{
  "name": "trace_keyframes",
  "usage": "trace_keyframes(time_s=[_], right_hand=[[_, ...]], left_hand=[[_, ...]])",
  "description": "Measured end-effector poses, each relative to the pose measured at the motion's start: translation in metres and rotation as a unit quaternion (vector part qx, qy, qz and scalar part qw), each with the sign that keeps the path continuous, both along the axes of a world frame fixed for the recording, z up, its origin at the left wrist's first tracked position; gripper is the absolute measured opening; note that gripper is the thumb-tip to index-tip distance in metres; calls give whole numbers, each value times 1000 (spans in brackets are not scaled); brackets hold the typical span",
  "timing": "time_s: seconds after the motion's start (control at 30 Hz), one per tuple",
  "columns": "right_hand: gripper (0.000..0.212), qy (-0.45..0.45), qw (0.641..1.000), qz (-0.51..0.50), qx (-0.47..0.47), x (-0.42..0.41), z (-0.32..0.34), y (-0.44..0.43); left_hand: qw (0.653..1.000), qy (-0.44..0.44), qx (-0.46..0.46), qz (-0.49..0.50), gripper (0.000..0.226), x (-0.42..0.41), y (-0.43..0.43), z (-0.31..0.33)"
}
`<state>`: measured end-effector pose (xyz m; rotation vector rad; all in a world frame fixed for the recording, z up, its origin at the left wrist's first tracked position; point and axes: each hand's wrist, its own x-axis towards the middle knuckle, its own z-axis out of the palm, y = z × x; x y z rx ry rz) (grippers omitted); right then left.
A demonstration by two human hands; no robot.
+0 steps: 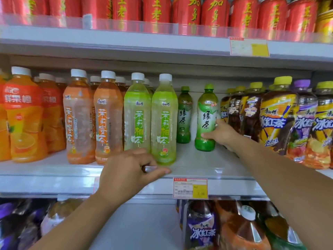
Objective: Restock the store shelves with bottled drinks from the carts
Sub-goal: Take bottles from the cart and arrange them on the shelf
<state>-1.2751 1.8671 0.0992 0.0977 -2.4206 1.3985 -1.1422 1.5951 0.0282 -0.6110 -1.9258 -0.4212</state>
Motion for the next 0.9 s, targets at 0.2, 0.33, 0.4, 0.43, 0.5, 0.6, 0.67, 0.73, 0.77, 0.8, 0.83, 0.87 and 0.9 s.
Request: trace_keyframes(time_s=[0.2,0.33,0.4,0.43,0.5,0.6,0.67,0.73,0.77,0.8,0.83,0.87,0.9], right_hand=[[62,-16,994,-78,74,-66,8,14],[57,-6,992,-88,94,-65,9,1],[61,-1,988,-96,117,-64,7,-3],[64,1,987,-97,126,-64,7,-4],[69,-2,988,-88,128,-63,7,-5],[69,-33,983,-79,164,-48,5,-8],[69,-38,976,-88,195,-27,10,-16],[66,7,977,-76,199,3,16,-20],[63,47,977,-62,197,22,18,-20],[57,90,977,-45,186,44,17,-20],[49,133,977,-26,167,68,15,-19],[40,176,974,-7,145,93,10,-18],[32,214,968,9,129,117,4,-16]], left_hand=[[1000,11,-8,9,41,-7,-4,-5],[1000,6,-4,13,43,-8,-4,-5],[1000,6,-3,7,43,-9,-4,-5],[1000,8,-2,2,42,-9,-4,-6],[1000,15,-3,-6,41,-10,-5,-8],[1000,16,-8,-5,44,-11,-6,-8],[1000,15,-13,11,46,-9,-7,-6],[1000,6,-9,12,45,-8,-6,-6],[1000,-6,2,2,44,-8,-6,-5],[999,-22,22,-20,40,-7,-6,-4],[997,-35,46,-52,36,-4,-7,-3],[994,-37,67,-84,32,0,-7,-1],[991,-29,79,-105,30,4,-6,1]])
